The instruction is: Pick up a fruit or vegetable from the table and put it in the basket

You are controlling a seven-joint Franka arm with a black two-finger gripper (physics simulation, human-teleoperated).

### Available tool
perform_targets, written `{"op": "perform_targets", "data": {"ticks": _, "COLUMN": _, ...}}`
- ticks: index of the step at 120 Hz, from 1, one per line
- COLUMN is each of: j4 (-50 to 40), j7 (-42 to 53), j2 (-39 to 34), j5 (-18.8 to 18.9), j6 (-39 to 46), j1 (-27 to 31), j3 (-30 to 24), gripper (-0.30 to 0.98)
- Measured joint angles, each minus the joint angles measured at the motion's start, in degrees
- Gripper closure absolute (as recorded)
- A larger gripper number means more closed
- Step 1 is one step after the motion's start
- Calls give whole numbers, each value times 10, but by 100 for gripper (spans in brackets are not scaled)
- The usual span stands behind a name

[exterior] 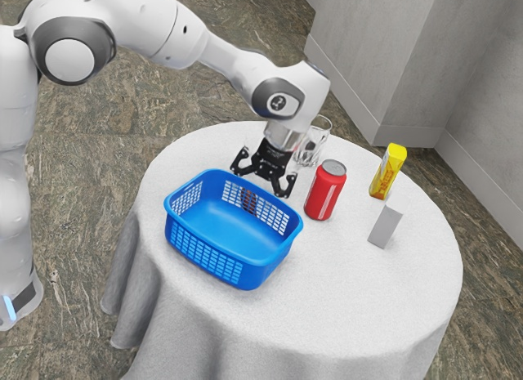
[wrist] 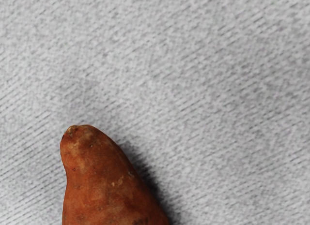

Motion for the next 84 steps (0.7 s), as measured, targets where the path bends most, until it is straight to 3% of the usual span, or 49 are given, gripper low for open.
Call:
{"op": "perform_targets", "data": {"ticks": 24, "j4": -8, "j7": 0, "j2": 1, "j5": 0, "j6": 21, "j1": -1, "j3": 0, "gripper": 2}}
{"op": "perform_targets", "data": {"ticks": 48, "j4": -9, "j7": 0, "j2": 0, "j5": 0, "j6": 29, "j1": -2, "j3": -1, "gripper": 26}}
{"op": "perform_targets", "data": {"ticks": 84, "j4": -9, "j7": 0, "j2": 0, "j5": 0, "j6": 32, "j1": -3, "j3": -2, "gripper": 45}}
